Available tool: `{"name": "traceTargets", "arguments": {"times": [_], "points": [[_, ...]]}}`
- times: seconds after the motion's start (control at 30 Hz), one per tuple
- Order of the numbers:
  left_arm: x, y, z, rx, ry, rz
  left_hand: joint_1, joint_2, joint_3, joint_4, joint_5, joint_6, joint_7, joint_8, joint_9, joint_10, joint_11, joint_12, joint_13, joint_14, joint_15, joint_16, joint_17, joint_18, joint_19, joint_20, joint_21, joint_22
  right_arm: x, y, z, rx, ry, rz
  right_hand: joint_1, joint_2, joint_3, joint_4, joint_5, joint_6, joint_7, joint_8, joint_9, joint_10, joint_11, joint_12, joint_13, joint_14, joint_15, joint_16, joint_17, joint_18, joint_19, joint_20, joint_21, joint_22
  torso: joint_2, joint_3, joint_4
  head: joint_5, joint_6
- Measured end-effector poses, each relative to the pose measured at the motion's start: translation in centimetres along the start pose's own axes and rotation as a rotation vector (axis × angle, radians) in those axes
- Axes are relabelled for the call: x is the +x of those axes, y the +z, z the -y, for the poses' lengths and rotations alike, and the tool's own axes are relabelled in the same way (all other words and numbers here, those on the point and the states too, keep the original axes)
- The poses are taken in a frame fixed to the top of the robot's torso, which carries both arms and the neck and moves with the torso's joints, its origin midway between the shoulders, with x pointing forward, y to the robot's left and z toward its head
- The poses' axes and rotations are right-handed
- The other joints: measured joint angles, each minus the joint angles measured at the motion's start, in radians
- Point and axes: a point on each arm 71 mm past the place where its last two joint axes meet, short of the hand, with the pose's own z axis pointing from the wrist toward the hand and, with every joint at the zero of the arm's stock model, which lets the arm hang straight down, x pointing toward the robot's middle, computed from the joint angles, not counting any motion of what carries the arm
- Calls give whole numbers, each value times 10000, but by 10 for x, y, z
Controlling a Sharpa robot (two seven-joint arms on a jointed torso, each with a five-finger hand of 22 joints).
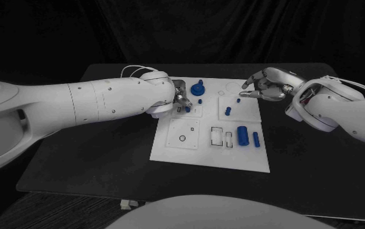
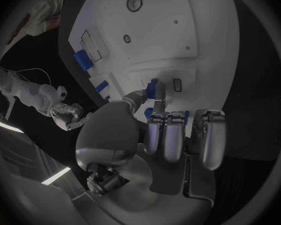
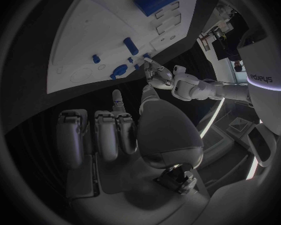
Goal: Assemble the parts on the task board
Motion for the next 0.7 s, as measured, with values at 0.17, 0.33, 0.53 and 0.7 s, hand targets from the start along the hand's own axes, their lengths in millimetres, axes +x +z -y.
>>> {"name": "traceTargets", "arguments": {"times": [0.17, 0.33, 0.53, 0.7], "points": [[0, -1, -1, -32, 30, -10, 0, 0, 0, 0, -1, -7, 1, -1, 16, 0, 0, 0, 0, 0, 0, 0, 0, 0, 0, 0, 0, 0, 0, 0, 0, 9, 1, -1, 0, 0, 0, 0, 0, 0, 0, 0, 0, 0, 0, 0, 0, 0, 0, 0, 0, 0, 0, 0, 0, -1, -3, 0, -1, 1, 0], [1, -1, -1, -33, 135, 16, 1, 1, 0, 0, -2, -2, -5, -1, 16, 1, 1, 0, 0, 0, 0, 0, 0, 0, 0, 0, 0, 0, 0, 0, 1, 14, 1, -2, 0, 0, 0, 0, 0, 0, 0, 0, 0, 0, 0, 0, -1, 0, 0, 0, 0, 0, 0, 0, 0, -1, -3, 0, -2, 0, 0], [1, -1, 0, -8, 292, 64, 5, 5, 0, 0, -27, 6, -14, -2, 24, 1, 2, 0, 0, 0, 0, 0, 0, 0, 0, 0, 0, -1, 0, -1, 1, 18, 2, -3, 0, 0, 0, 0, 0, 0, 0, 0, 0, 0, 0, 0, -1, 0, 0, 0, 0, 1, 0, 0, 0, -2, -4, 3, -2, 11, 0], [0, 0, 1, 3, 391, 84, 17, 17, 0, 0, -29, 11, -8, -1, 28, 3, 3, 0, 0, 0, 0, 0, 0, 0, 0, 0, 0, -1, 0, -1, 1, 20, 4, -6, 0, -1, 0, 0, 0, 0, 0, 0, 0, 0, 0, 0, -1, 0, 0, 0, 0, 0, 0, 0, 0, -2, -6, 4, -2, 11, 0]]}}
